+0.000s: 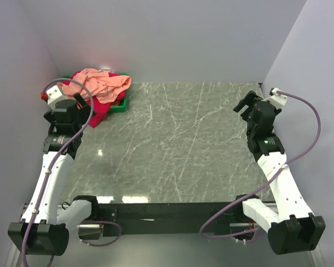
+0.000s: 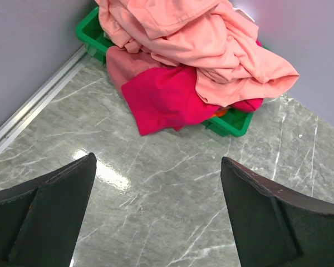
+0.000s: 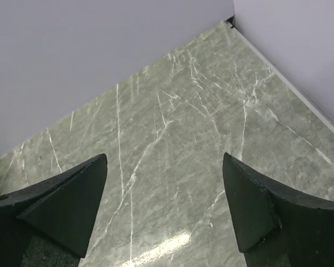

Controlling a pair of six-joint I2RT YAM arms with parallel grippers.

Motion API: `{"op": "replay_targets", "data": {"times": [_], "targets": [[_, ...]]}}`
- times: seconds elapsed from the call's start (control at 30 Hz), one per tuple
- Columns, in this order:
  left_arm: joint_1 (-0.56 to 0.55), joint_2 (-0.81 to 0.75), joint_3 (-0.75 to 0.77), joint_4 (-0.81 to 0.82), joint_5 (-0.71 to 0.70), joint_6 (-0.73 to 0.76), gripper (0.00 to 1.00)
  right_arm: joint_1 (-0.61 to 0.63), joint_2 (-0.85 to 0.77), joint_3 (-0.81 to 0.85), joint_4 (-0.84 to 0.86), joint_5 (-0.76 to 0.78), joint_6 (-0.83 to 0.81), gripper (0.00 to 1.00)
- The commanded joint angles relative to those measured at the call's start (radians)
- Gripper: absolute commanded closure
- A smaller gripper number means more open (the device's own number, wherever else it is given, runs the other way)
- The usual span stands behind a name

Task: Fold and stack the t-shirts
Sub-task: Grab the tshirt from the pile

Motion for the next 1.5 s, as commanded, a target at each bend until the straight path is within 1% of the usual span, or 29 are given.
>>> {"op": "replay_targets", "data": {"times": [0.0,0.2,0.27,0.4,0.47,0.5,0.53,0.6,0.63,0.7,0.73,0.77,0.8,0.83,0.9,0.97,1.17,1.4,1.43,1.47], "targets": [[-0.001,-0.011,0.033,0.025,-0.033,-0.006,0.01,-0.003,0.011,0.057,-0.013,0.009,0.015,0.1],[-0.001,0.007,0.056,0.028,-0.04,0.019,0.01,-0.003,0.001,0.043,-0.02,0.04,0.039,0.1],[-0.001,0.033,0.067,0.032,-0.034,0.028,0.01,-0.003,-0.008,0.032,-0.014,0.037,0.039,0.1],[0.004,0.119,0.138,0.063,-0.017,0.066,0.0,-0.003,-0.004,0.049,-0.017,0.037,0.036,0.09],[0.021,0.191,0.178,0.065,-0.004,0.086,0.0,-0.003,0.01,0.06,-0.02,0.033,0.033,0.09],[0.03,0.218,0.223,0.065,0.005,0.092,0.01,-0.003,0.016,0.065,-0.023,0.031,0.033,0.09],[0.041,0.276,0.244,0.065,0.02,0.102,0.01,-0.003,0.019,0.075,-0.025,0.031,0.033,0.09],[0.091,0.338,0.315,0.065,0.078,0.111,0.0,-0.001,0.036,0.083,-0.029,0.026,0.038,0.09],[0.117,0.402,0.342,0.057,0.092,0.112,0.01,-0.004,0.039,0.092,-0.031,0.025,0.039,0.09],[0.143,0.468,0.427,0.046,0.138,0.116,0.0,-0.003,0.047,0.101,-0.039,0.022,0.044,0.09],[0.165,0.535,0.456,0.043,0.156,0.125,0.01,-0.004,0.048,0.104,-0.039,0.02,0.047,0.09],[0.174,0.57,0.485,0.028,0.179,0.129,0.01,-0.003,0.05,0.103,-0.034,0.017,0.05,0.09],[0.182,0.606,0.549,0.019,0.198,0.132,0.01,-0.003,0.048,0.103,-0.031,0.013,0.051,0.09],[0.194,0.675,0.58,0.003,0.206,0.135,0.01,-0.003,0.05,0.098,-0.026,0.011,0.054,0.09],[0.205,0.741,0.669,-0.03,0.221,0.135,0.01,-0.003,0.053,0.098,-0.019,0.008,0.056,0.09],[0.217,0.821,0.724,-0.034,0.235,0.14,0.01,-0.004,0.064,0.103,-0.017,0.01,0.059,0.09],[0.229,0.975,0.815,0.008,0.312,0.149,0.0,-0.004,0.113,0.14,-0.023,0.022,0.05,0.09],[0.231,1.166,0.93,-0.034,0.345,0.116,0.0,-0.004,0.151,0.173,-0.033,0.033,0.051,0.09],[0.229,1.179,0.935,-0.029,0.353,0.106,0.01,-0.004,0.154,0.175,-0.034,0.036,0.048,0.09],[0.229,1.191,0.942,-0.026,0.364,0.102,0.05,-0.004,0.157,0.178,-0.037,0.037,0.047,0.09]]}}
